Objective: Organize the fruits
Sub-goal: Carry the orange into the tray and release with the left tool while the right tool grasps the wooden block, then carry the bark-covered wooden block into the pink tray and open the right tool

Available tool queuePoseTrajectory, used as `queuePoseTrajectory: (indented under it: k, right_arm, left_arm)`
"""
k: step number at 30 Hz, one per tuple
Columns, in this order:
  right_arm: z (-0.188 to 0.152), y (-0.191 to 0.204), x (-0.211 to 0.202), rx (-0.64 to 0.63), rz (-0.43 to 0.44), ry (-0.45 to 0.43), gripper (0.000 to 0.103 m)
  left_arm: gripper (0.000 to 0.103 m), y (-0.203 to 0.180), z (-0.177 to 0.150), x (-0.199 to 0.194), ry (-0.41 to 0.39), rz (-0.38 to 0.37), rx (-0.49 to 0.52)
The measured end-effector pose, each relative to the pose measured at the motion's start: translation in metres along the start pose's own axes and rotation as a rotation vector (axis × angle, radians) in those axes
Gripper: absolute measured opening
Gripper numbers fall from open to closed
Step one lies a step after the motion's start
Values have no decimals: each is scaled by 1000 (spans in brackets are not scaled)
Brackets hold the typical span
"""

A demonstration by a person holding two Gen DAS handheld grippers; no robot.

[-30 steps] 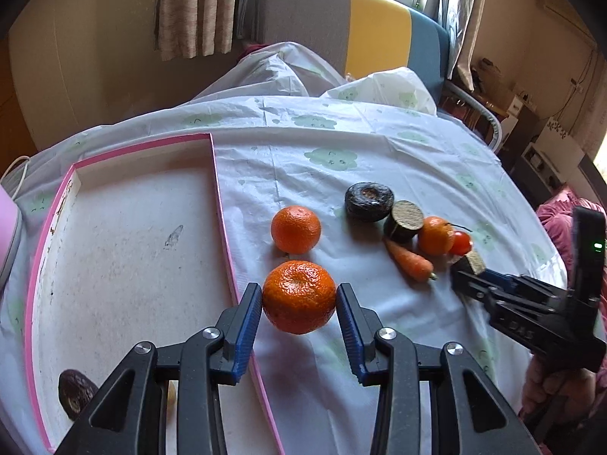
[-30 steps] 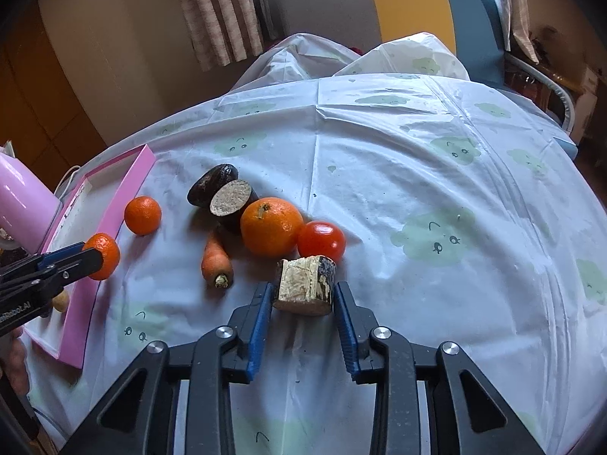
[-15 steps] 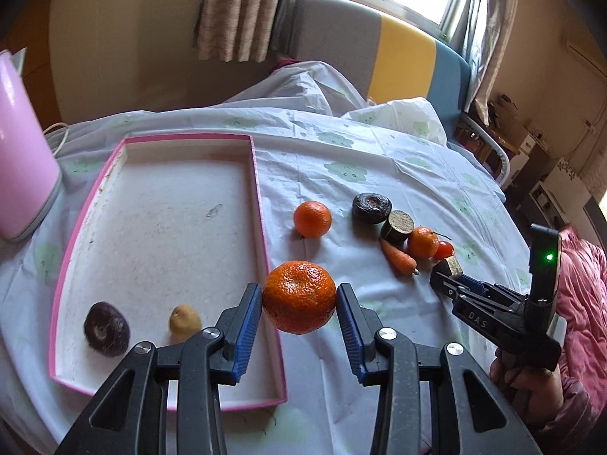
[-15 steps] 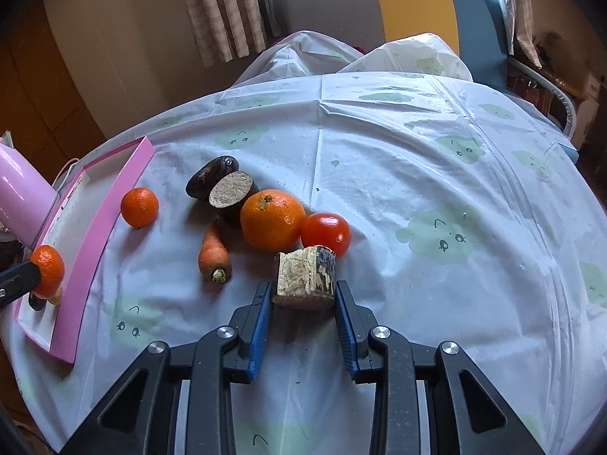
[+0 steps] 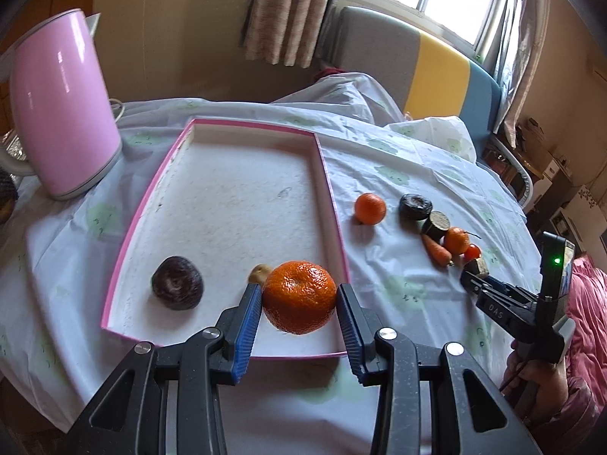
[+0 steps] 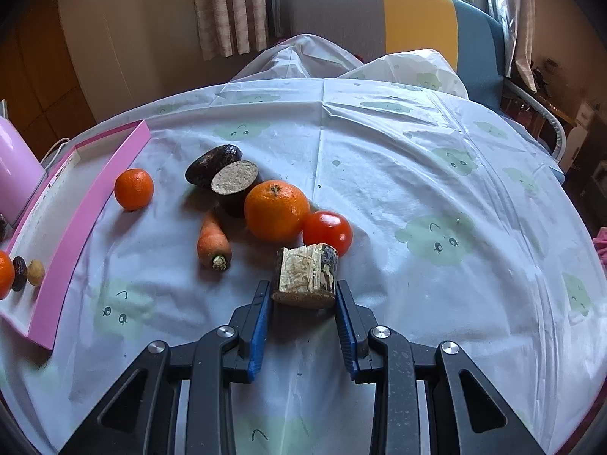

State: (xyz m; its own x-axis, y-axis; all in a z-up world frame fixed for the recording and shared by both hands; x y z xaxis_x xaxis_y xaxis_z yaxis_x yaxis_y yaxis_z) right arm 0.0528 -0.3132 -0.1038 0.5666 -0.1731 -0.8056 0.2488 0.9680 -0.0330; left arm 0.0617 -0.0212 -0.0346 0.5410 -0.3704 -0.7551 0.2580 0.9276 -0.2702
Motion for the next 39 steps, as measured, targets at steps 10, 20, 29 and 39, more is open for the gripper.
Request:
queuePoseTrajectory:
  k: [10, 20, 29, 39]
  right_arm:
    - [-8, 5, -6, -27, -8, -13, 33]
    - [-10, 6, -6, -37, -18, -23, 33]
    - [-10, 5, -6, -41, -16, -32, 33]
    - [-10, 9, -11, -39, 2, -15, 32]
  left_arm:
    - [41, 18, 1, 4, -6, 15, -44]
    - [42, 26, 23, 24, 4, 10, -72]
    - [55, 29, 35, 36, -1, 36, -93]
    - [55, 28, 10, 8, -28, 90, -76]
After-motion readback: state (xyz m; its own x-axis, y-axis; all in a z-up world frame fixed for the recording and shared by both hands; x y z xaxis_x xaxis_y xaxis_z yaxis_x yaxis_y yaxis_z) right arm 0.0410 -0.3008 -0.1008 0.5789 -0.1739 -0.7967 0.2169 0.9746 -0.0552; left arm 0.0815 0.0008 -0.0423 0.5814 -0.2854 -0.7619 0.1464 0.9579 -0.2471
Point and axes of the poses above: each gripper's, at about its wrist camera, not at the fingertips, and x roughly the way its jaws point, y to its left, z to its top, the point moved 1 cm from there along x, roughly the way its jaws point, and after that the axes turned 6 degrees about -z, right-handed, at the moved point
